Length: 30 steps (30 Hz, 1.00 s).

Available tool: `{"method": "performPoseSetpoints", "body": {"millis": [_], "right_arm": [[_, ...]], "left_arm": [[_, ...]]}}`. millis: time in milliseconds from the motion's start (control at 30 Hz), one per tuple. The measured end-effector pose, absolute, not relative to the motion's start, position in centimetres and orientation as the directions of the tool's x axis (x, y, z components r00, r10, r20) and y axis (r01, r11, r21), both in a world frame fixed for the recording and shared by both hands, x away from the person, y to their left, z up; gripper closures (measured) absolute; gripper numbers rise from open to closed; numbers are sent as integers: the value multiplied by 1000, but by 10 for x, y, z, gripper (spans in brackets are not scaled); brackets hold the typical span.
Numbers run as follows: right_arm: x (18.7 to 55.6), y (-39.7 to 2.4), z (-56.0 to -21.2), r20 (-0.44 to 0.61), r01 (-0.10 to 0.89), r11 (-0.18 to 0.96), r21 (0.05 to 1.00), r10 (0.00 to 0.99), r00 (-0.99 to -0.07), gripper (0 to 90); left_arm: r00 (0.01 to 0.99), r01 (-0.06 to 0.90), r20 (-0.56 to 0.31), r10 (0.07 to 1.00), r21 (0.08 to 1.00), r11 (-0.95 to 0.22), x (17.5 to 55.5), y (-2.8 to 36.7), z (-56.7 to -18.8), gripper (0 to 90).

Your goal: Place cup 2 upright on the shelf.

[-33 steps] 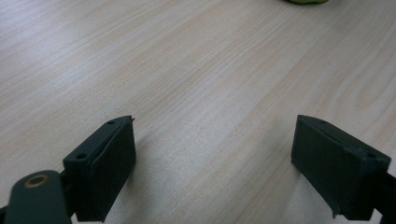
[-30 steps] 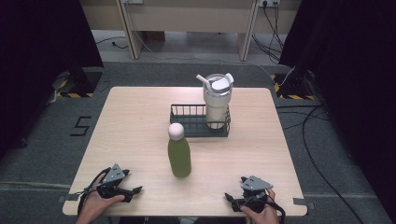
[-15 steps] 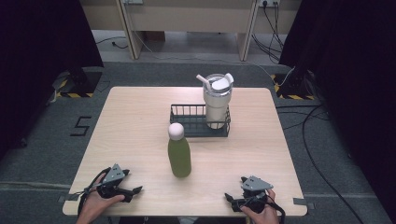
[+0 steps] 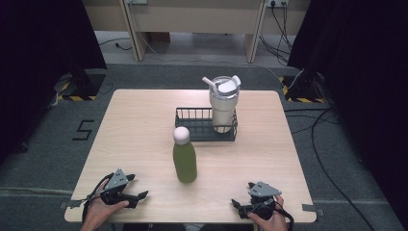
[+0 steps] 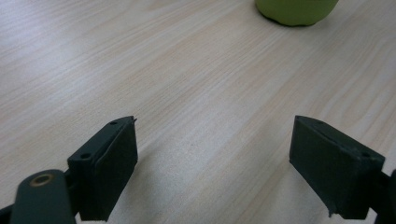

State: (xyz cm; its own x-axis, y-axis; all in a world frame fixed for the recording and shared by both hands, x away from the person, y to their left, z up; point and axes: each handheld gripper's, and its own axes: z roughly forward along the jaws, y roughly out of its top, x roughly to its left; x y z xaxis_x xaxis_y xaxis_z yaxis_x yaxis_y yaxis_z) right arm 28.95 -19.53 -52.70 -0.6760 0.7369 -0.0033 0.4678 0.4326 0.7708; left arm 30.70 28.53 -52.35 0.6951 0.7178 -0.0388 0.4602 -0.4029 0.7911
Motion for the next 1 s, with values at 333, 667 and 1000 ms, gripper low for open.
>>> {"method": "performPoseSetpoints", "body": {"millis": [333,667,1000], "right_arm": [[290,-195,-527,-4,468,431,771,738,-675,112],[289,-195,-527,-2,469,431,771,738,-675,112],[289,-195,-527,-2,468,431,771,738,-675,111]], "left_arm": [[703,415,-58,709,842,-343,306,282,-516,149],[721,371,-64,690,877,-306,311,268,-509,148],[748,344,-64,661,889,-303,322,251,-509,147]]}}
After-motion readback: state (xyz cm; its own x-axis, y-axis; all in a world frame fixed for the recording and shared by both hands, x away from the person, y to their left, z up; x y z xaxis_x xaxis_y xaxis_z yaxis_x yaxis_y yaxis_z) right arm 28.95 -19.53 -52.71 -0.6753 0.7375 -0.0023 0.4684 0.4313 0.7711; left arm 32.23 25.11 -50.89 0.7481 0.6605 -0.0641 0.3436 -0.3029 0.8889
